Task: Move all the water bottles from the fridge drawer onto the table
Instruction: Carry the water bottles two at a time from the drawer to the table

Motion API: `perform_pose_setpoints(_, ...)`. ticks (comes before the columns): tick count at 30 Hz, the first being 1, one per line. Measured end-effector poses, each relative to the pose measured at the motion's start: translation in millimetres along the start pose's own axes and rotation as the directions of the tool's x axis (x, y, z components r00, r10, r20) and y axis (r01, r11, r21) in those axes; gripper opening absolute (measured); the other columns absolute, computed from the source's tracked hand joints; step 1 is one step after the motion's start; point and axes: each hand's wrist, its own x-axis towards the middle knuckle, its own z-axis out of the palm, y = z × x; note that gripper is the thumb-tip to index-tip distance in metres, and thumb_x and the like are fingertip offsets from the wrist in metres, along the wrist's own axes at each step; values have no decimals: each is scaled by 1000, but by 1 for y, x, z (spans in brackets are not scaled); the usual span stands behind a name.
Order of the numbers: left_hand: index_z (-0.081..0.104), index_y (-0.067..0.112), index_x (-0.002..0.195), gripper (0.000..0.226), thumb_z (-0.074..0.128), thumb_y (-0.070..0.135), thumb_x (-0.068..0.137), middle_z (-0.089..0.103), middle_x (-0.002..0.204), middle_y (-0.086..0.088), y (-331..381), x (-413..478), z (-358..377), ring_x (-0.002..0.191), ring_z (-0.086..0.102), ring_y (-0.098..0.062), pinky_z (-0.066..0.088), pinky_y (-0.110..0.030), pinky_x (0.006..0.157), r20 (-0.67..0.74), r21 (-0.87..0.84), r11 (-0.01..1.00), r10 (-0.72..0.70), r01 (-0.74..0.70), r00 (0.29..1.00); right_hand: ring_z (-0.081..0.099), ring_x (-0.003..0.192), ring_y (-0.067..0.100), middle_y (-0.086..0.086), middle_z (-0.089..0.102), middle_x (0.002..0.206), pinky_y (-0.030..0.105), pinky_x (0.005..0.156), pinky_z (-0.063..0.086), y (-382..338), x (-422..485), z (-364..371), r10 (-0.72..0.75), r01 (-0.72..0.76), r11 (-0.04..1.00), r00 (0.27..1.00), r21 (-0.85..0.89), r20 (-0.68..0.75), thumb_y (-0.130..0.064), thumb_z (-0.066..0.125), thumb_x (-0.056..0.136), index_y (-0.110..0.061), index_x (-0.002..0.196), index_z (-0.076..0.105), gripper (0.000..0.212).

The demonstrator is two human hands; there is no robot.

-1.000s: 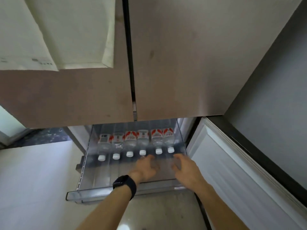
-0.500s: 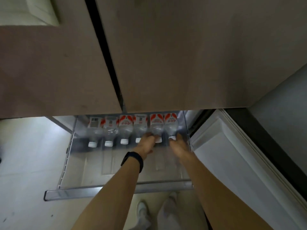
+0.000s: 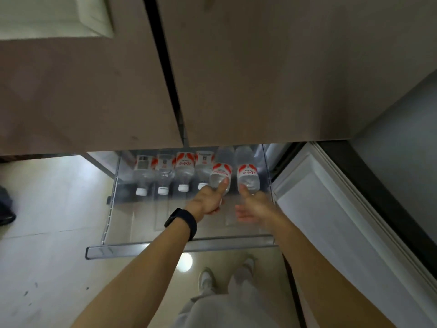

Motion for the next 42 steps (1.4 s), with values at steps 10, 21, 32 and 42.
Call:
perform_pose_setpoints(10, 40, 18, 140, 63, 47, 63, 97, 64, 119, -9, 21, -77, -63, 90, 60, -25, 41, -35, 68, -228, 833, 549, 456, -70, 860, 60, 109, 38, 21, 62, 121, 35, 77, 43, -15, -85, -38, -506, 166, 465, 856, -869, -107, -44, 35, 106, -5, 137, 38, 50)
perform_pose_setpoints(21, 43, 26, 119, 39, 63, 50, 93, 61, 118, -2, 29, -86, -60, 96, 61, -22, 54, -42, 82, 86, 823, 423, 566, -379, 820, 62, 100, 24, 4, 59, 126, 30, 73, 41, -21, -95, -30, -639, 402, 213, 747, -890, 185, -43, 47, 103, -22, 126, 44, 32)
perform_pose_setpoints(32, 43, 37, 132, 85, 87, 50, 61, 53, 129, 6, -8, -71, -49, 116, 54, -19, 50, -44, 97, 19, 448, 752, 533, -484, 846, 57, 118, 17, -9, 57, 129, 44, 100, 50, 10, -62, -9, -526, 492, 753, 849, -436, 49, -58, 80, 67, -37, 130, 48, 74)
perform_pose_setpoints(42, 54, 26, 116, 52, 84, 18, 74, 64, 107, 10, -18, -55, -37, 93, 59, -5, 49, -21, 79, -45, 431, 734, 598, -525, 800, 59, 104, 13, -12, 58, 115, 27, 82, 45, 22, -48, 7, -570, 485, 749, 819, -451, -65, -37, 90, 67, -28, 131, 44, 80)
